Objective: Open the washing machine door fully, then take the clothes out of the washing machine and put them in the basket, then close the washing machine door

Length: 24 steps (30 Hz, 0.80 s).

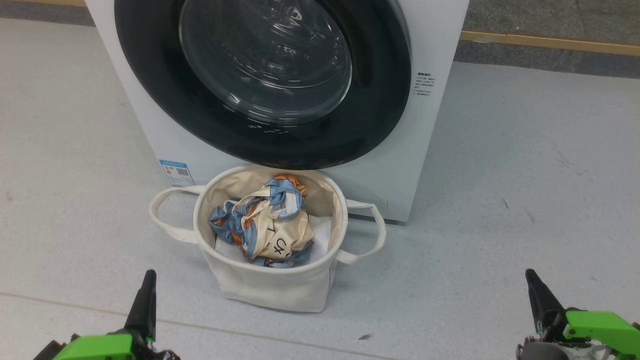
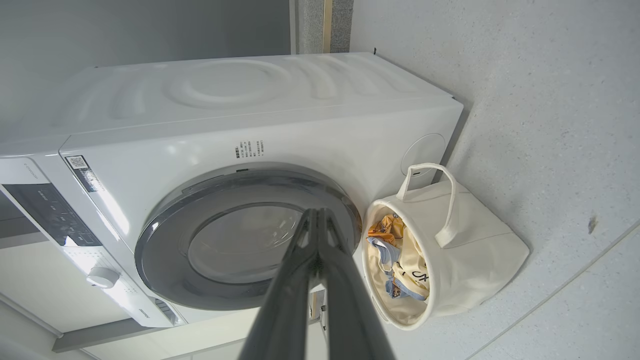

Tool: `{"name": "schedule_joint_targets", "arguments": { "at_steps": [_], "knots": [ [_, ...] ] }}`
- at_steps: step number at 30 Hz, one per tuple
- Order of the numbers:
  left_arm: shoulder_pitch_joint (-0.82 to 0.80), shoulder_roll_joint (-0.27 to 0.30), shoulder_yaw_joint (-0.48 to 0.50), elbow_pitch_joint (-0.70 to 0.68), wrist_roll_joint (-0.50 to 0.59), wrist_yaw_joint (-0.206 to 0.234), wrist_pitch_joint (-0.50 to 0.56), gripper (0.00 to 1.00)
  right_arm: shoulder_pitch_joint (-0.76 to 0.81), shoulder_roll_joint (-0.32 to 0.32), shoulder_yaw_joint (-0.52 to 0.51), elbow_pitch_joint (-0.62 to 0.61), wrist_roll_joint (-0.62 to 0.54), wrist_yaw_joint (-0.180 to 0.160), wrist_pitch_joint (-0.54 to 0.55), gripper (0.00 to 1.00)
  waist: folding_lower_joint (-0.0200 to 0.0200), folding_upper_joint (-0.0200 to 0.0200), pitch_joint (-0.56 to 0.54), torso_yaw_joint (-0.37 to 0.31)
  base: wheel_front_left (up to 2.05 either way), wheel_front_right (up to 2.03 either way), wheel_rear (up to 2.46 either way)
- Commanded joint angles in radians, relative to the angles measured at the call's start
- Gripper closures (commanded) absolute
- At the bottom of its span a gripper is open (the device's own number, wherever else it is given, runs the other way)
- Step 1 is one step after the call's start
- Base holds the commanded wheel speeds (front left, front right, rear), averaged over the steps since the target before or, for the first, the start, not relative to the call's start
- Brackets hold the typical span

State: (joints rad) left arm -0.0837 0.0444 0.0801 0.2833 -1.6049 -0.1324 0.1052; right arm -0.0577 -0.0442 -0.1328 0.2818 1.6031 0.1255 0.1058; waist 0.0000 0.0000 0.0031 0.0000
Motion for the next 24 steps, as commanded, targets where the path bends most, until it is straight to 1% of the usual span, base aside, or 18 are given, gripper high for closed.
{"name": "schedule_joint_targets", "arguments": {
  "at_steps": [1,24],
  "knots": [
    [-0.024,0.006,0.034,-0.038,-0.004,0.002,0.008,1.0,-0.05,-0.006,0.019,-0.037,0.006,0.005,0.007,1.0,0.0,0.0,0.0,0.0,0.0,0.0,0.0],
    [-0.024,0.006,0.034,-0.038,-0.004,0.002,0.008,1.0,-0.05,-0.006,0.019,-0.037,0.006,0.005,0.007,1.0,0.0,0.0,0.0,0.0,0.0,0.0,0.0]
  ]
}}
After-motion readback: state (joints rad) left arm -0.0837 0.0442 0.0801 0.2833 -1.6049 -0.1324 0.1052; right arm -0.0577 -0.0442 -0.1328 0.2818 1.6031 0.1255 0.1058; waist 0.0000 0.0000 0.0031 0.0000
